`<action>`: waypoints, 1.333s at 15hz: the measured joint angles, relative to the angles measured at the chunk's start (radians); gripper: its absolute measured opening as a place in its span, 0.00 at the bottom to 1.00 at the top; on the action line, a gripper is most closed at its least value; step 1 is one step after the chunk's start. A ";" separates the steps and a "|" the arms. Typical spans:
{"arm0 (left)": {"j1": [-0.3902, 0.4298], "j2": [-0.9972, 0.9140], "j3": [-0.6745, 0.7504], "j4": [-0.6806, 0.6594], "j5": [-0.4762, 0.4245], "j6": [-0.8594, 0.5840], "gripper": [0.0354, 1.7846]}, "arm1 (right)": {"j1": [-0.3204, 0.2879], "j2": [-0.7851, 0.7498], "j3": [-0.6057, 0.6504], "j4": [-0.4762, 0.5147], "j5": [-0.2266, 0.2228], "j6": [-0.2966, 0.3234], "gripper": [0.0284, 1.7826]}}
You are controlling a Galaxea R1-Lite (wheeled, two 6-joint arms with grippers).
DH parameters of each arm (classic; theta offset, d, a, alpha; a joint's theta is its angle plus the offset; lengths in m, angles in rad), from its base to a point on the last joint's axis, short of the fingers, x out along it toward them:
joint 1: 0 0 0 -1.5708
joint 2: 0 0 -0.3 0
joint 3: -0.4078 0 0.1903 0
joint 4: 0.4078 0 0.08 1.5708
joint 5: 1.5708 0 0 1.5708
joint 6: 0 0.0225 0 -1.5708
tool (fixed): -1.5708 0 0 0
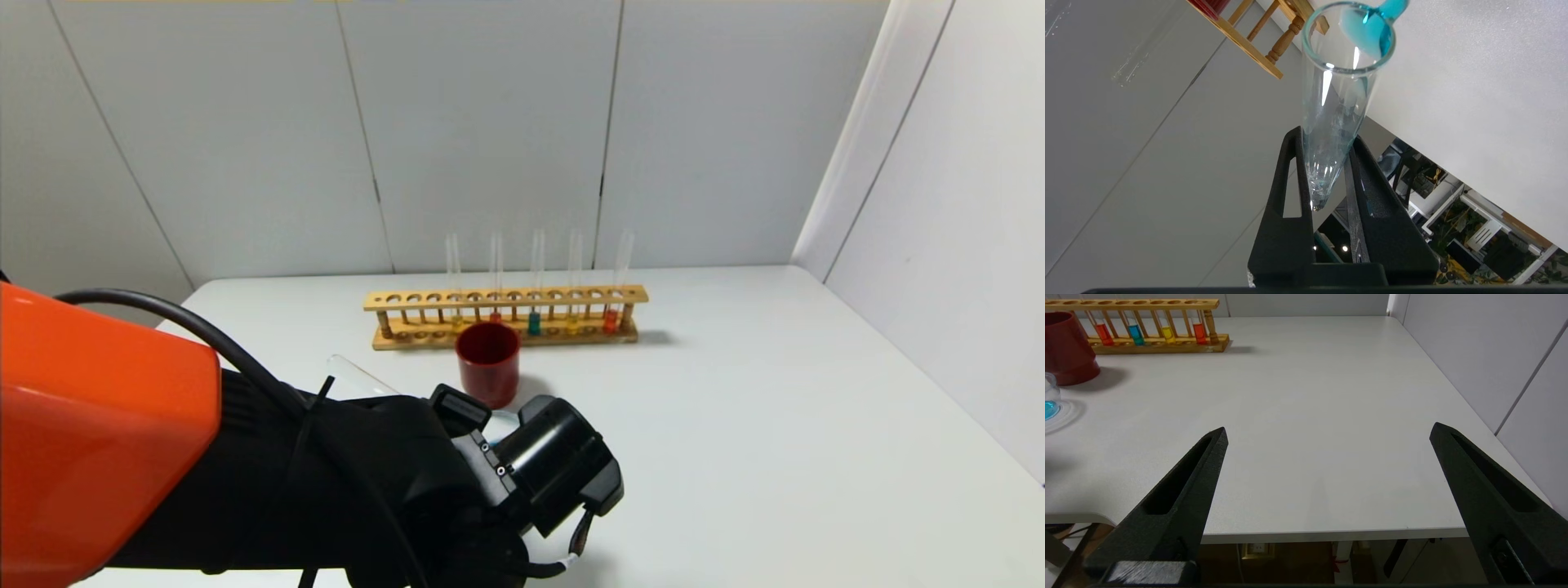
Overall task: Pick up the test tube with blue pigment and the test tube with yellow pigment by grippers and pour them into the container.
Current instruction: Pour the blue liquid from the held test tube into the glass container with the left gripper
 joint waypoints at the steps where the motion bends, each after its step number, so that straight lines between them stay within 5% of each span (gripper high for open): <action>1: 0.000 0.003 -0.002 0.003 0.000 0.000 0.13 | 0.000 0.000 0.000 0.000 0.000 0.000 0.97; 20: -0.007 0.030 -0.037 0.043 0.008 0.000 0.13 | 0.000 0.000 0.000 0.000 0.000 0.000 0.97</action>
